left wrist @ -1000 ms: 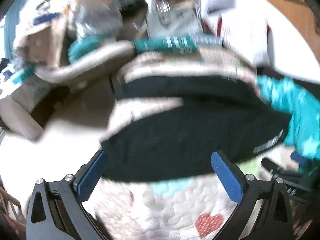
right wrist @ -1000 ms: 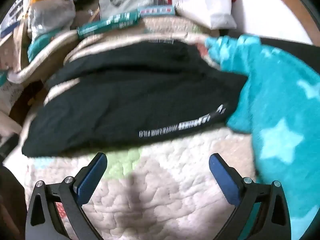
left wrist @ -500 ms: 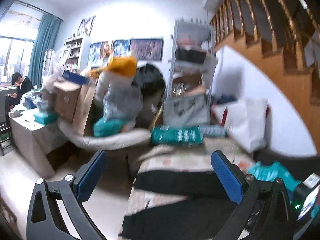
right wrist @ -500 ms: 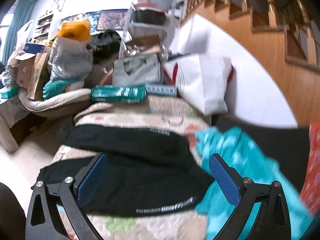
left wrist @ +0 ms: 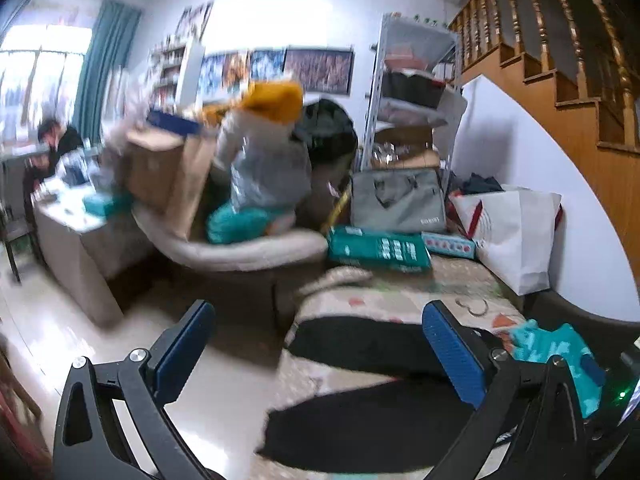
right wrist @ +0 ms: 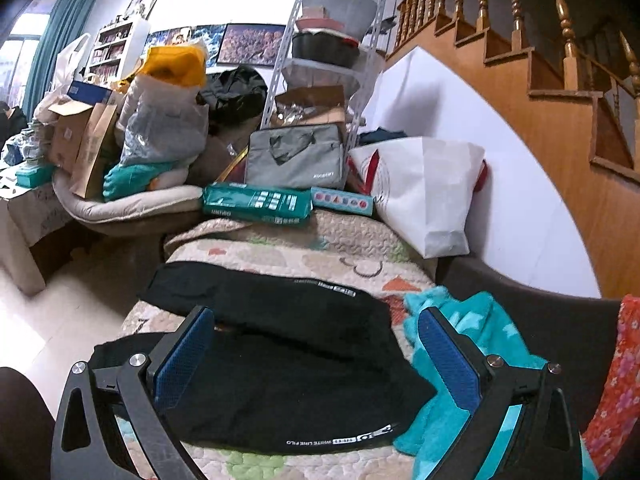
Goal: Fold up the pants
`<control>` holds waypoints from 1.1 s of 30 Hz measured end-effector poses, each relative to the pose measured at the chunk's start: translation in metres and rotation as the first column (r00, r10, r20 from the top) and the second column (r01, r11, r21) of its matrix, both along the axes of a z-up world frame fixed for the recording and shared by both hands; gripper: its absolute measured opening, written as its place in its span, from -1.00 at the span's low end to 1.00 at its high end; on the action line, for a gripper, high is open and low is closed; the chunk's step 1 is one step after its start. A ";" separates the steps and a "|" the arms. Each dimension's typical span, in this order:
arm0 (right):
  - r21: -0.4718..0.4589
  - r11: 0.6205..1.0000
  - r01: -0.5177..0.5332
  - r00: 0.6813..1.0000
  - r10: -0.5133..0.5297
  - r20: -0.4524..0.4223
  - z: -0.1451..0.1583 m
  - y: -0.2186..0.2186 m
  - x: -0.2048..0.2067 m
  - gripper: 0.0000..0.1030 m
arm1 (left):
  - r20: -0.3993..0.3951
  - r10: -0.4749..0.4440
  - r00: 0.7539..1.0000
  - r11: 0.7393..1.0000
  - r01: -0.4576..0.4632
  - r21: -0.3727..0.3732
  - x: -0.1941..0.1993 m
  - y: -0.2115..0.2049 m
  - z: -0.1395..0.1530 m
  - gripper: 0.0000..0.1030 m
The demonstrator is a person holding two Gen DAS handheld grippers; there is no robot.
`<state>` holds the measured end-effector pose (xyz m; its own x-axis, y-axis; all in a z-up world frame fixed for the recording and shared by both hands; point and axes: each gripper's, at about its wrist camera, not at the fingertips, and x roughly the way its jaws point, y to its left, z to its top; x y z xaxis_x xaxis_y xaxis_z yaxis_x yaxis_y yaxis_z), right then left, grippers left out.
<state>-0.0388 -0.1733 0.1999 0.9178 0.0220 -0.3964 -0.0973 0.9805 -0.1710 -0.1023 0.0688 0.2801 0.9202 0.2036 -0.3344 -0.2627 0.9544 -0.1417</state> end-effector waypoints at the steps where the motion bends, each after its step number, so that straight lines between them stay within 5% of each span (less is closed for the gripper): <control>1: 0.002 1.000 -0.001 1.000 0.001 -0.011 -0.001 0.000 0.004 1.00 | -0.016 -0.008 1.000 1.000 0.008 -0.006 0.006 0.000 -0.006 1.00; 7: -0.020 1.000 -0.008 0.997 0.006 -0.083 -0.018 -0.005 0.034 1.00 | -0.170 0.008 0.985 0.993 0.012 0.114 0.039 -0.013 -0.055 1.00; 11: -0.036 0.999 -0.036 0.992 0.031 -0.125 -0.022 -0.006 0.053 1.00 | -0.240 -0.030 0.970 0.999 0.037 0.024 0.061 -0.007 -0.079 1.00; 20: -0.032 0.997 -0.067 0.969 0.058 -0.238 -0.037 -0.010 0.122 1.00 | -0.245 -0.159 0.956 0.979 0.121 -0.163 0.124 0.022 -0.098 1.00; 24: -0.026 0.996 -0.084 0.956 0.073 -0.285 -0.049 -0.027 0.154 1.00 | -0.303 -0.087 0.949 0.996 0.074 -0.057 0.150 0.043 -0.118 1.00; 26: -0.014 0.995 -0.094 0.944 0.085 -0.318 -0.054 -0.035 0.171 1.00 | -0.328 -0.095 0.940 0.995 0.076 -0.071 0.165 0.059 -0.131 1.00; 30: 0.005 0.992 -0.128 0.917 0.120 -0.381 -0.064 -0.042 0.210 1.00 | -0.378 -0.129 0.917 0.986 0.078 -0.147 0.199 0.090 -0.154 0.83; 33: 0.037 0.985 -0.166 0.895 0.166 -0.414 -0.070 -0.046 0.242 0.98 | -0.416 -0.200 0.887 0.969 0.117 -0.218 0.235 0.109 -0.171 0.50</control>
<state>0.2035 -0.2190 0.1298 0.6536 0.1602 -0.7396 -0.3204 0.9440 -0.0787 0.1324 0.1782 0.1093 0.6905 -0.0354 -0.7225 -0.1850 0.9569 -0.2237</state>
